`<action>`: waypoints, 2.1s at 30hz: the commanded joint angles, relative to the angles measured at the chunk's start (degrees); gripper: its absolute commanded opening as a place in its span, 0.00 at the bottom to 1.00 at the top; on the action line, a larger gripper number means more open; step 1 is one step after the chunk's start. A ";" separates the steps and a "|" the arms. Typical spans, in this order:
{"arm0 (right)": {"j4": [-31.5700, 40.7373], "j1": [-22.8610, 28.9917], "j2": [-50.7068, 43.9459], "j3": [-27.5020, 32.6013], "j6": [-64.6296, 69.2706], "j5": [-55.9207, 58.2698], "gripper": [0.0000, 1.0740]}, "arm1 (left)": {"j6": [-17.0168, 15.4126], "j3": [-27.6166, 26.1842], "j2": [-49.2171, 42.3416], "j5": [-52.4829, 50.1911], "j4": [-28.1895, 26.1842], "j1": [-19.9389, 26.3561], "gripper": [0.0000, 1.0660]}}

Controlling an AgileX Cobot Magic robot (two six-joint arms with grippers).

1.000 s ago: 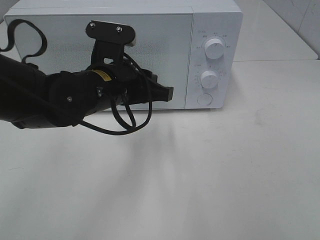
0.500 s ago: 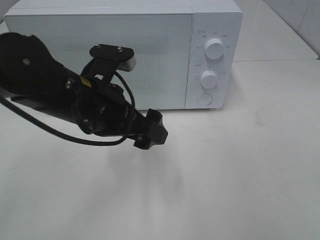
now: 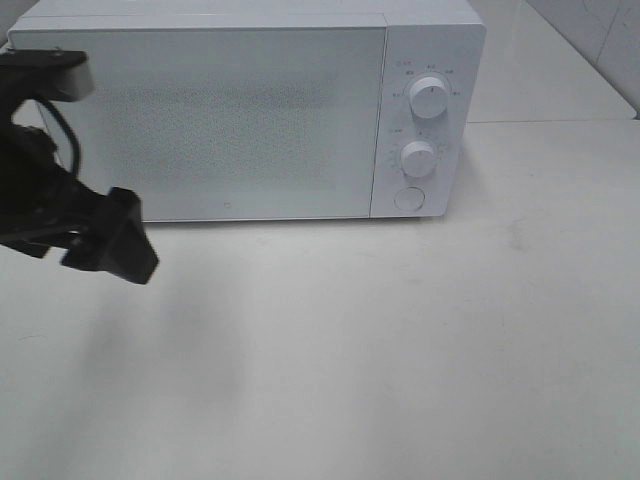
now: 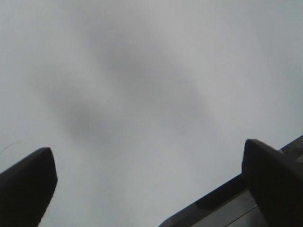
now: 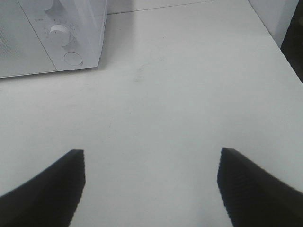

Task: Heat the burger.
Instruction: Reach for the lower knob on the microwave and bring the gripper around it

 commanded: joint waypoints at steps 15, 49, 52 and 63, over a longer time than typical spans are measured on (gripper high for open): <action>-0.29 -0.46 -1.49 0.11 -0.57 -0.46 0.71 | -1.20 2.69 -21.43 18.96 8.25 26.18 0.95; -0.29 -0.46 -1.49 0.11 -0.57 -0.46 0.71 | -5.73 22.80 -72.48 15.30 9.57 26.99 0.94; -0.29 -0.46 -1.49 0.11 -0.57 -0.46 0.71 | -5.73 22.80 -75.97 15.30 9.57 26.99 0.94; -0.29 -0.46 -1.32 0.11 -0.57 -0.46 0.71 | -5.73 22.80 -82.45 15.24 9.45 26.99 0.94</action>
